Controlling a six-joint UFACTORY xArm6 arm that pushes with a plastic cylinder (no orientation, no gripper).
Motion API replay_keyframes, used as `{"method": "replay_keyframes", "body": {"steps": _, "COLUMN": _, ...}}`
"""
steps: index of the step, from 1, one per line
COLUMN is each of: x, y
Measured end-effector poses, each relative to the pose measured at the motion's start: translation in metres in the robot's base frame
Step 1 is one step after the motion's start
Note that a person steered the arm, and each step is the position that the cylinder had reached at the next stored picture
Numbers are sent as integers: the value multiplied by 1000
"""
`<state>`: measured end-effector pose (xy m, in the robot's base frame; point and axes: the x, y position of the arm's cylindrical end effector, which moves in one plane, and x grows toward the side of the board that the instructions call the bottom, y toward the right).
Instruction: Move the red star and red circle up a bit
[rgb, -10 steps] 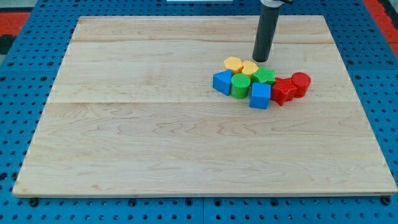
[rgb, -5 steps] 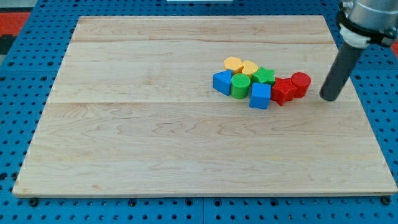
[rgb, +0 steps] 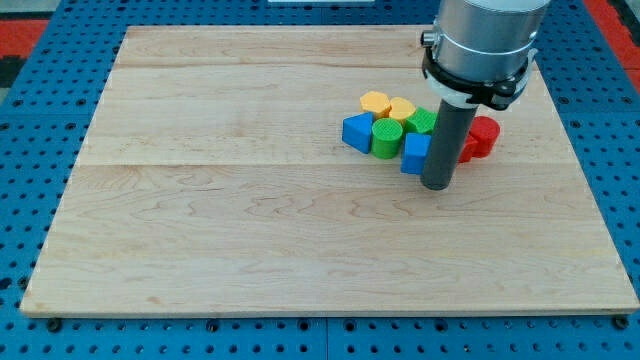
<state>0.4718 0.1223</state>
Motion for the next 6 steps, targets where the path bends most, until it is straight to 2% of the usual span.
{"method": "replay_keyframes", "body": {"steps": 1, "x": -11, "y": 31}}
{"method": "replay_keyframes", "body": {"steps": 4, "x": -54, "y": 54}}
{"method": "replay_keyframes", "body": {"steps": 6, "x": -44, "y": 76}}
